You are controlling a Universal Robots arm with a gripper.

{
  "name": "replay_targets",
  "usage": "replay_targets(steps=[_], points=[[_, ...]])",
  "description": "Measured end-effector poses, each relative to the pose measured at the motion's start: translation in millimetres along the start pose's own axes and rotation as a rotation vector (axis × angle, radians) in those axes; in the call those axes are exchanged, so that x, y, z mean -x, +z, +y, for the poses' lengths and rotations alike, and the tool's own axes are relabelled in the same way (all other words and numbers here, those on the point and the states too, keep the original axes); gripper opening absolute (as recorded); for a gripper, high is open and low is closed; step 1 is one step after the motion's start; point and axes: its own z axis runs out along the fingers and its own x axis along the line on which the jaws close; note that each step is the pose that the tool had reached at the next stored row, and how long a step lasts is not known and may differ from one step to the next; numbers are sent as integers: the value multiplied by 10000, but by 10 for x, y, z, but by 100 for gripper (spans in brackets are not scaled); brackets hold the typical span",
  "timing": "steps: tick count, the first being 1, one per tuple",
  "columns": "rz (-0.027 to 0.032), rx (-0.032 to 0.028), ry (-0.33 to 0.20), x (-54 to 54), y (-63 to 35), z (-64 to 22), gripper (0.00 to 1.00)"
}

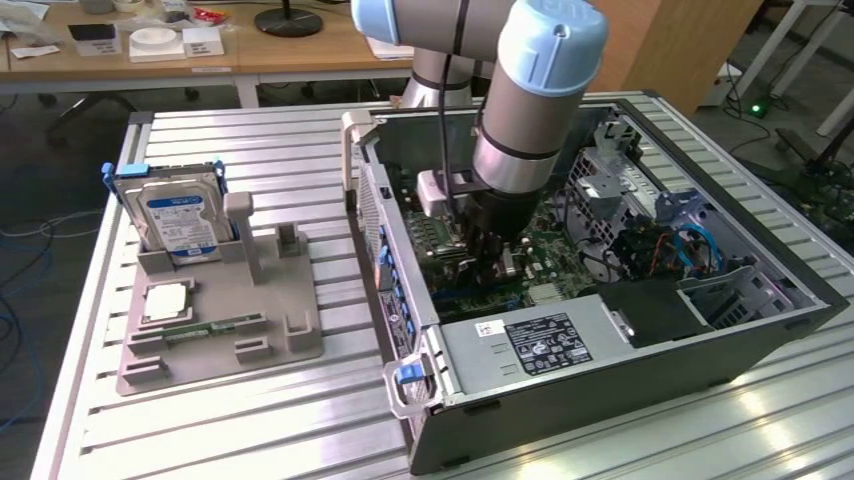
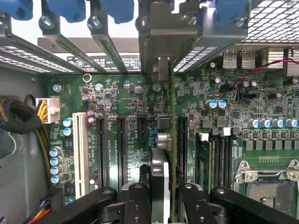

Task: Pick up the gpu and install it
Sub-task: 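Insert the gpu into the slot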

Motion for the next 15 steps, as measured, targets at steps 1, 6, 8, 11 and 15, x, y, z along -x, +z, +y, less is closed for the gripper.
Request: replay_targets(steps=[1,6,8,11,15], points=[[1,1,0,0,1,2,28],[3,2,2,-2,31,4,28],[17,11,1,-4,50,4,28],[-2,3,3,-3,61,5,28],[1,2,3,-3,59,5,28]])
